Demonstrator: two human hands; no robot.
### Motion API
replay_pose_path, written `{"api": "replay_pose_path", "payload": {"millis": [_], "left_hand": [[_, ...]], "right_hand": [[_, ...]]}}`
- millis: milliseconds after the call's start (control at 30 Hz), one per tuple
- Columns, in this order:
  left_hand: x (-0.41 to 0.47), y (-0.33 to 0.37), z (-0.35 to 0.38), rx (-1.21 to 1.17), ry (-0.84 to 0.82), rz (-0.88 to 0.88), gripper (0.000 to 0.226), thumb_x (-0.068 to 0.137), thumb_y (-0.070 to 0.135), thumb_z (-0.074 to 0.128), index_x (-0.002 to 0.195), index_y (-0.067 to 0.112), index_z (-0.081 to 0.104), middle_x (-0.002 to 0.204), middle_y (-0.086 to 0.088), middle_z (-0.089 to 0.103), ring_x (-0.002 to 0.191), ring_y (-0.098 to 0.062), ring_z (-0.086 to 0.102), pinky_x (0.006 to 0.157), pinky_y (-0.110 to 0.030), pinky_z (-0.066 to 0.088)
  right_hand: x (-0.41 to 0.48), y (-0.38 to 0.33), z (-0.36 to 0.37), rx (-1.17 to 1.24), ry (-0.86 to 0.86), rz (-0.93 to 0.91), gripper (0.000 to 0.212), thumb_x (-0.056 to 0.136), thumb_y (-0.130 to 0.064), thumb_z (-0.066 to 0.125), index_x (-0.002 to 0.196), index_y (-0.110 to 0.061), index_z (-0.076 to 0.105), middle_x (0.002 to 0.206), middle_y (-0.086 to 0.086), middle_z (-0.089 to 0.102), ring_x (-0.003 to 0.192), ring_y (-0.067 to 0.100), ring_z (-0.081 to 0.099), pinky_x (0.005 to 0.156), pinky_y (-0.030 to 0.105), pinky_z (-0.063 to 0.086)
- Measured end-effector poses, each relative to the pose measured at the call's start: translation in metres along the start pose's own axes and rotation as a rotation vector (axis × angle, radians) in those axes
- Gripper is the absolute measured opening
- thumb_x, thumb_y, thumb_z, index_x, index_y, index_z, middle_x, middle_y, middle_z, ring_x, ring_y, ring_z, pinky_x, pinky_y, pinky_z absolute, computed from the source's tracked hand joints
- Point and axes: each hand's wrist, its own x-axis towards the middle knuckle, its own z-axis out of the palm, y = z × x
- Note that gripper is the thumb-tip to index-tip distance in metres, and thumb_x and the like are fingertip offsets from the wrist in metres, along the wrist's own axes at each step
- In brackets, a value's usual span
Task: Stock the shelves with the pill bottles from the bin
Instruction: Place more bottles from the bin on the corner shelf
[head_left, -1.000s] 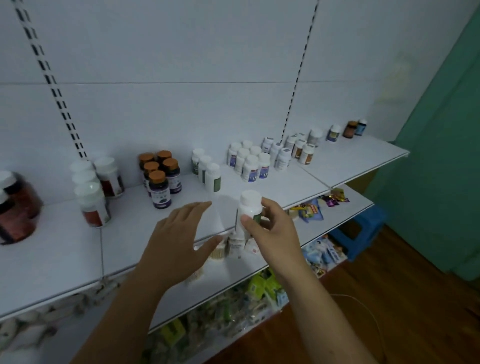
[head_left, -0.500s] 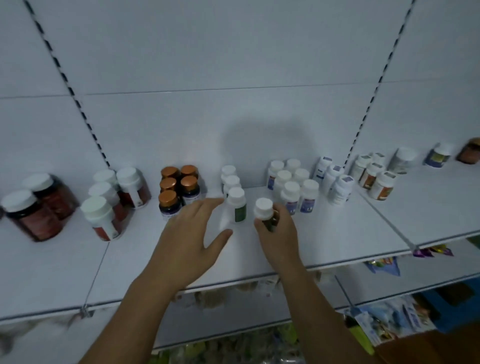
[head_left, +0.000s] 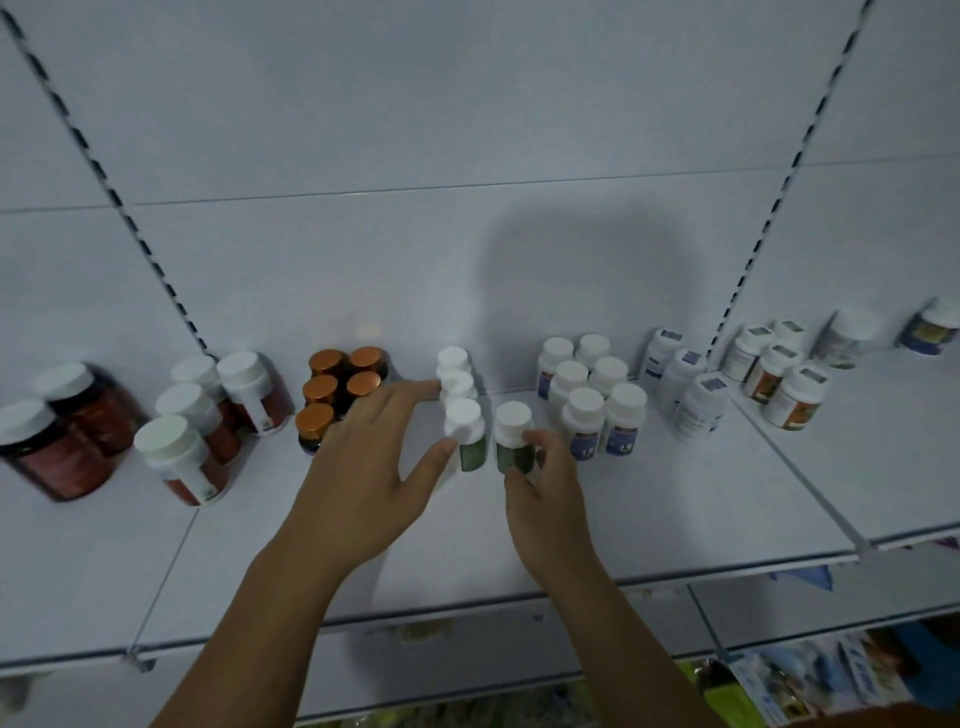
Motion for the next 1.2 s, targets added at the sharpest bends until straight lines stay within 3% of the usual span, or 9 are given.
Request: {"api": "replay_pose_path", "payload": {"millis": [67,167,300,467,667,833,900,1033,1200], "left_hand": [[0.003,0.0,0.0,-0.005,-0.008,0.002,0.05,0.102,0.053,0.055,0.148,0.035,0.046,0.143,0.018,0.051,0.131,-0.007,0.049,0.102,-0.034,0.045],[0.008,0.0,0.001,-0.005,-0.028,-0.001,0.05,0.103,0.055,0.052,0.148,0.034,0.047,0.143,0.015,0.052,0.129,-0.01,0.05,0.101,-0.037,0.047],[0.012,0.0,-0.002,0.002,-0.016,0.004,0.049,0.104,0.054,0.05,0.147,0.031,0.049,0.14,0.014,0.053,0.127,-0.01,0.051,0.101,-0.035,0.047],[0.014,0.001,-0.004,0.03,-0.011,-0.002,0.05,0.105,0.055,0.049,0.148,0.031,0.048,0.142,0.012,0.054,0.129,-0.009,0.049,0.101,-0.033,0.044],[0.017,0.005,-0.008,0.065,0.018,0.002,0.05,0.105,0.056,0.05,0.148,0.031,0.048,0.139,0.013,0.055,0.124,-0.009,0.051,0.095,-0.029,0.041],[0.017,0.003,-0.01,0.09,0.035,-0.005,0.053,0.104,0.061,0.044,0.148,0.031,0.047,0.141,0.012,0.053,0.126,-0.011,0.052,0.099,-0.033,0.042],[0.016,0.002,-0.011,0.101,0.033,-0.025,0.058,0.102,0.066,0.038,0.148,0.032,0.047,0.143,0.012,0.053,0.128,-0.013,0.052,0.101,-0.036,0.043],[0.015,0.001,-0.013,0.12,0.029,-0.064,0.059,0.1,0.067,0.037,0.147,0.033,0.046,0.14,0.011,0.054,0.124,-0.016,0.053,0.098,-0.044,0.049],[0.016,0.002,-0.019,0.144,0.019,-0.099,0.061,0.097,0.069,0.035,0.147,0.035,0.045,0.139,0.012,0.053,0.125,-0.019,0.053,0.097,-0.045,0.049]], "right_hand": [[0.002,-0.001,0.002,-0.037,-0.02,0.009,0.028,0.101,-0.003,0.05,0.122,-0.021,0.053,0.135,0.004,0.05,0.12,0.012,0.052,0.104,0.023,0.043],[0.01,-0.004,0.005,-0.072,-0.036,-0.005,0.014,0.104,-0.009,0.049,0.107,-0.019,0.058,0.122,0.003,0.052,0.1,-0.001,0.053,0.08,0.001,0.037],[0.024,-0.002,0.011,-0.026,-0.028,-0.014,0.016,0.103,-0.01,0.05,0.09,-0.004,0.056,0.103,0.013,0.057,0.079,0.008,0.051,0.07,0.018,0.039],[0.042,-0.007,0.017,0.03,-0.016,0.006,0.022,0.103,-0.006,0.048,0.094,0.012,0.055,0.096,0.021,0.059,0.074,0.011,0.051,0.065,0.018,0.039],[0.065,-0.03,0.02,0.108,-0.004,0.16,0.029,0.105,-0.016,0.046,0.077,-0.012,0.049,0.068,0.003,0.044,0.064,0.015,0.041,0.059,0.031,0.031],[0.077,-0.034,0.023,0.122,-0.009,0.191,0.039,0.109,-0.027,0.045,0.103,0.007,0.064,0.082,0.007,0.057,0.074,0.018,0.05,0.066,0.032,0.037],[0.079,-0.033,0.023,0.132,-0.025,0.203,0.041,0.11,-0.029,0.044,0.11,0.006,0.066,0.084,0.005,0.06,0.075,0.015,0.052,0.066,0.03,0.04],[0.08,-0.032,0.022,0.18,-0.074,0.194,0.03,0.111,-0.034,0.042,0.108,-0.02,0.068,0.09,-0.008,0.064,0.083,0.004,0.057,0.07,0.025,0.043],[0.079,-0.027,0.025,0.234,-0.135,0.203,0.021,0.11,-0.04,0.042,0.121,-0.036,0.06,0.106,-0.014,0.063,0.114,0.016,0.059,0.098,0.035,0.043]]}}
